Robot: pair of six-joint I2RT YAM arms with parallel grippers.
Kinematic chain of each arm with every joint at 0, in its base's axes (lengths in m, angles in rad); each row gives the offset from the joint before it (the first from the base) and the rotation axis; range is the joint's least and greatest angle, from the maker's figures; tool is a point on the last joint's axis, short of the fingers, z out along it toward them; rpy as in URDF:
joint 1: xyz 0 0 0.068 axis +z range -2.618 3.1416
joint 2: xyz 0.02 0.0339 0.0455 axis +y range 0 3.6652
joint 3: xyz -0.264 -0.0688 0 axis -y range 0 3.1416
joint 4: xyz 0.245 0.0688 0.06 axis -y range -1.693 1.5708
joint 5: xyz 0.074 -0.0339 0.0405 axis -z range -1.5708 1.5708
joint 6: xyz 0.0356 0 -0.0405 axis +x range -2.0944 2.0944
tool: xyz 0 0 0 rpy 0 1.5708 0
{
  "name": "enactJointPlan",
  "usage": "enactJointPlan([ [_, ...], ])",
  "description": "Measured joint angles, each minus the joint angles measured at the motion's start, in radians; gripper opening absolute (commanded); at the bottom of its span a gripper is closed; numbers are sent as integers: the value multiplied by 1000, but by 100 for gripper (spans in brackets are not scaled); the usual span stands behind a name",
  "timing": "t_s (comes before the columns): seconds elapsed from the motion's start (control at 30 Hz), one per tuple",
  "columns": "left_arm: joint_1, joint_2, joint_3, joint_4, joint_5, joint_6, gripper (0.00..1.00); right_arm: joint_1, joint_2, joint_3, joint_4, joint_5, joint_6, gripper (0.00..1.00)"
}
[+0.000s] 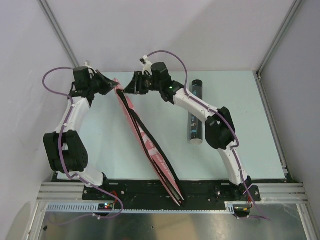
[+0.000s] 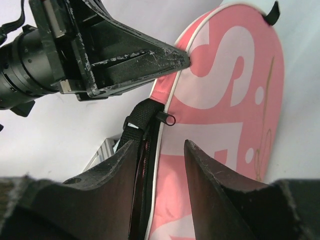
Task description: Pack up the badminton gear
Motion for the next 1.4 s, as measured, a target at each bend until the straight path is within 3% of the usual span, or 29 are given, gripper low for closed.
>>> enactJointPlan([
  [0.57,0,0,-74,148,84,-44,0,-10,59,0,175,-51,164,37],
  [1.4,1,0,-96,211,134,-36,0,-43,62,-84,322,-78,290,38],
])
